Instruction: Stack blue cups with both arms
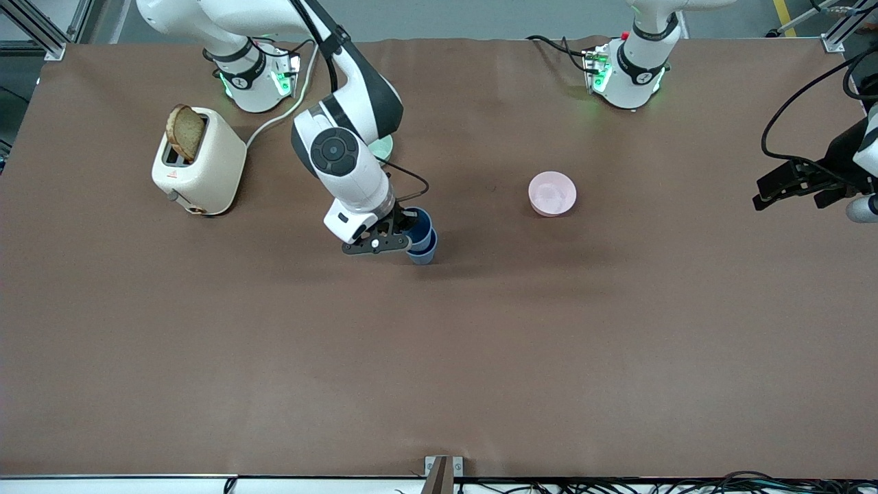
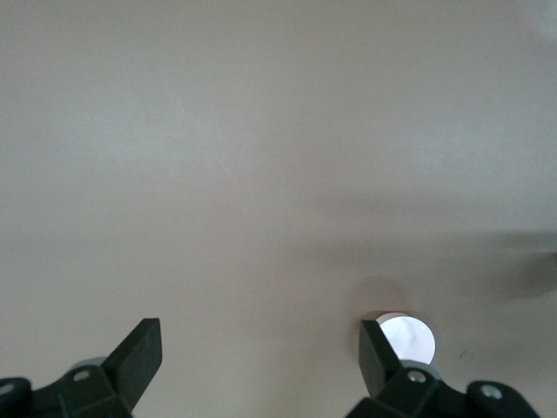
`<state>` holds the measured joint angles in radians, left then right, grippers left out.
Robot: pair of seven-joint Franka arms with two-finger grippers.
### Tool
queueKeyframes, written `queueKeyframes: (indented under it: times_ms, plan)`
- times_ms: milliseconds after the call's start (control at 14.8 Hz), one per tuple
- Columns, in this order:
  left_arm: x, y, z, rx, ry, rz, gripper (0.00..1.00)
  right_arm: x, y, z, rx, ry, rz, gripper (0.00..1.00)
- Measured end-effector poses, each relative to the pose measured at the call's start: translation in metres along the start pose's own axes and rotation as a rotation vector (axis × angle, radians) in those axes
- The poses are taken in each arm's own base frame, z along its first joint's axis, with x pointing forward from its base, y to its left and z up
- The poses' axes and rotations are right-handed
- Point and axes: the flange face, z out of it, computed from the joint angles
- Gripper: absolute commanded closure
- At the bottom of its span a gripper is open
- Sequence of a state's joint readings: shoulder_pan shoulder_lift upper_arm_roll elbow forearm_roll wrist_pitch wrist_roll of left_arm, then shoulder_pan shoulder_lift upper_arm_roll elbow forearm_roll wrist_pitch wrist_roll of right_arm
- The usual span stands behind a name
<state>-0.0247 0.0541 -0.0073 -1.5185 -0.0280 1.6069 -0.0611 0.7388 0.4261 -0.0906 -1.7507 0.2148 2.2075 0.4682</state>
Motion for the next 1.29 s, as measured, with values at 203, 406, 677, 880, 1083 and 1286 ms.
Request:
queueKeyframes:
  times_ms: [203, 406, 677, 880, 1083, 1286]
  plan:
    - [0.000, 0.000, 0.000, 0.000, 0.001, 0.000, 0.00, 0.000, 0.001, 0.003, -0.001, 0.002, 0.001, 0.07]
    - [0.000, 0.004, -0.001, 0.005, 0.003, 0.008, 0.00, 0.004, 0.005, 0.001, -0.001, 0.009, 0.009, 0.00]
    - [-0.001, 0.014, -0.002, 0.024, 0.008, 0.031, 0.00, 0.020, 0.036, -0.043, 0.010, 0.032, 0.053, 0.00]
    - [-0.002, 0.014, -0.003, 0.023, 0.010, 0.031, 0.00, 0.033, 0.092, -0.112, 0.029, 0.038, 0.091, 0.00]
    - [-0.003, 0.014, -0.005, 0.022, 0.013, 0.031, 0.00, 0.036, 0.173, -0.187, -0.007, 0.067, 0.127, 0.00]
    - [-0.005, 0.014, -0.010, 0.018, 0.020, 0.030, 0.00, 0.031, 0.263, -0.241, -0.016, 0.087, 0.154, 0.00]
